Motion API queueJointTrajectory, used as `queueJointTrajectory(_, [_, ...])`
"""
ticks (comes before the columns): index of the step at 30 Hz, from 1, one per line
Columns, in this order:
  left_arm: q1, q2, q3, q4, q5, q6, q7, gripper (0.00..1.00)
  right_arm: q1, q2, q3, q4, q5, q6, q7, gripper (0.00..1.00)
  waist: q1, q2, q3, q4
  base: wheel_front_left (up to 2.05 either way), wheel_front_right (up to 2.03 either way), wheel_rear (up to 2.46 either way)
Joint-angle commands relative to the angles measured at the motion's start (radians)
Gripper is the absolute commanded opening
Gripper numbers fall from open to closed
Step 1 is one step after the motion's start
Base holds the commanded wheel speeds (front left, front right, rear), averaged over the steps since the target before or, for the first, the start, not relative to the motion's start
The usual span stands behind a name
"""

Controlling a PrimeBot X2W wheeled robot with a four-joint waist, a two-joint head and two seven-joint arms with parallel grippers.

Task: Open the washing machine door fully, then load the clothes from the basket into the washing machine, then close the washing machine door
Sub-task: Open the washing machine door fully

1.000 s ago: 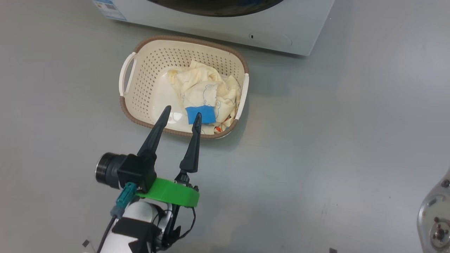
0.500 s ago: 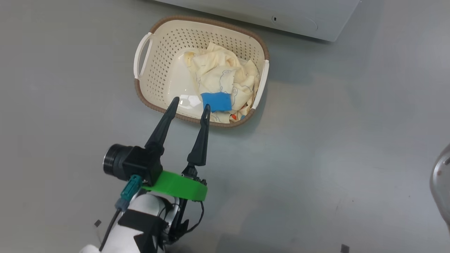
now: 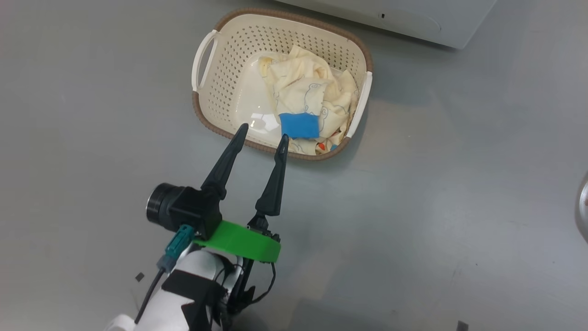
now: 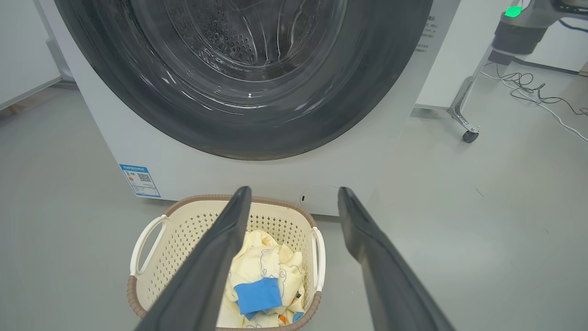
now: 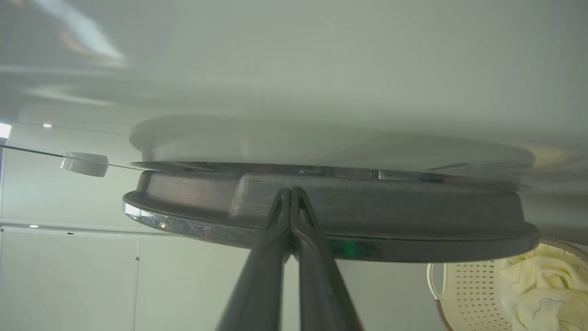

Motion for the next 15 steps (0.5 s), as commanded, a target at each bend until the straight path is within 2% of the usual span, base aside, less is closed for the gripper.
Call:
queueJointTrajectory(1, [-0.016,0.014,0.024,-0.029,-0.014,0.007,-0.011,1.00,-0.070,0.010,0.020,-0.022,-0.003,-0.003,-0.002,0.00,0.0000,0.0000,0.006,0.008,0.00,0.00,0.00])
queueJointTrajectory(15, [-0.034,0.014,-0.005,-0.044,-0.046,0.026,-0.011,1.00,-0.161,0.010,-0.013,0.100,-0.062,-0.003,-0.056,0.00,0.0000,0.0000,0.035,0.045,0.00,0.00,0.00])
